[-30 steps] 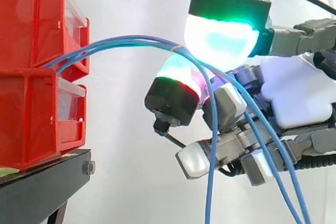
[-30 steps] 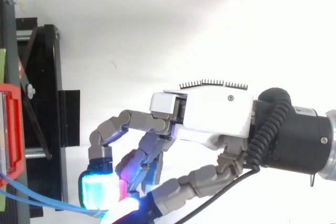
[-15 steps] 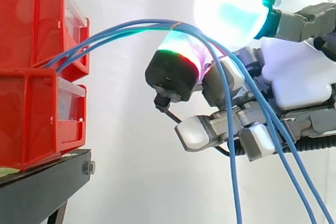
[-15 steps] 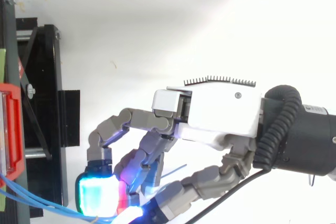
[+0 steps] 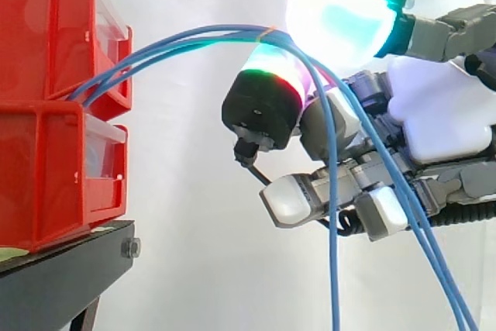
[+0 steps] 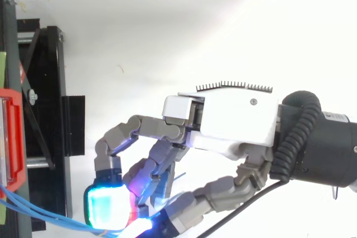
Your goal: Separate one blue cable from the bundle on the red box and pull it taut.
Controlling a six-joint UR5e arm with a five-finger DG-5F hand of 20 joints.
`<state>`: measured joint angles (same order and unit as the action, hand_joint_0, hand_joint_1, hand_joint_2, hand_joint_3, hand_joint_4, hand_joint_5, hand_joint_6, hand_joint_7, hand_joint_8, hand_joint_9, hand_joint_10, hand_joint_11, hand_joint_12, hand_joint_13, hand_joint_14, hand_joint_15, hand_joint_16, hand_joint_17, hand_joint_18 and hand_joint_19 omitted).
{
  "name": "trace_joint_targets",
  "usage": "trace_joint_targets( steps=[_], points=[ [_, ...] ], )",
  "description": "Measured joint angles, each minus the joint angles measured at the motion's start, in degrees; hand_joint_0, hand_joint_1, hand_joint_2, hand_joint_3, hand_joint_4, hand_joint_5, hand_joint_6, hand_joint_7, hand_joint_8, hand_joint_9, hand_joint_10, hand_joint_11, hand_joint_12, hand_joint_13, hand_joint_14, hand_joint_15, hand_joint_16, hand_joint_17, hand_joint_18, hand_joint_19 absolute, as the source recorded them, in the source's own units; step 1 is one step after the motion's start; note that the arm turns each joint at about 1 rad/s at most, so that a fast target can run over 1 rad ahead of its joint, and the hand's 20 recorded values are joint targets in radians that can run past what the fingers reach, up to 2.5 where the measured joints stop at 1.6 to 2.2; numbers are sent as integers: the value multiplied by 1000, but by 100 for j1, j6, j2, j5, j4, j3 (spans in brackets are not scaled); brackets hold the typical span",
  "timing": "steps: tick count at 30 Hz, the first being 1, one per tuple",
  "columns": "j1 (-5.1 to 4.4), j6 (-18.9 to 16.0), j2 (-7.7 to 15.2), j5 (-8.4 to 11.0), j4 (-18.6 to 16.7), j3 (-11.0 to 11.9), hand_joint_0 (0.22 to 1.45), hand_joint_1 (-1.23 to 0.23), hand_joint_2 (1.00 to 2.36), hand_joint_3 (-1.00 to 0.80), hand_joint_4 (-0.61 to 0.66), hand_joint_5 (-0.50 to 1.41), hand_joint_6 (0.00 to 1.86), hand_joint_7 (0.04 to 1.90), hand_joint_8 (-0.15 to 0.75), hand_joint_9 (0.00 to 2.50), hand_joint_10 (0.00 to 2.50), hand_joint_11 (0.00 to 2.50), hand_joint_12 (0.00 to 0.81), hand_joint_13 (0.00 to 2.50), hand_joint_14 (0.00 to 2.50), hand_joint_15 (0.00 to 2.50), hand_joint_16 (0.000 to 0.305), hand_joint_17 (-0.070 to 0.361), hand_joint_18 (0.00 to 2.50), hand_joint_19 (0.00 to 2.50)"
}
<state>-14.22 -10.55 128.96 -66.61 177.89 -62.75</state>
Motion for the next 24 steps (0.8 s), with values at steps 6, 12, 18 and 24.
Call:
trace_joint_targets(
  steps=[6, 12, 18, 24],
  points=[
    [-4, 0, 1, 7, 0, 0, 633, -760, 1009, -387, 103, -145, 827, 1209, 380, 1083, 16, 749, 363, 881, 11, 414, 42, 95, 1075, 561],
    [-5, 0, 0, 2, 0, 0, 660, -827, 1018, -240, 32, -171, 878, 1142, 386, 1055, 16, 780, 370, 868, 11, 403, 43, 96, 1077, 545],
    [-8, 0, 0, 0, 0, 0, 750, -893, 1009, -397, 54, -191, 888, 1001, 368, 996, 13, 782, 365, 835, 11, 401, 42, 94, 1043, 527],
    [-6, 0, -2, 3, 0, 0, 688, -852, 1000, -500, 128, -164, 865, 1109, 380, 1052, 16, 792, 362, 844, 11, 399, 41, 92, 1048, 546]
  ],
)
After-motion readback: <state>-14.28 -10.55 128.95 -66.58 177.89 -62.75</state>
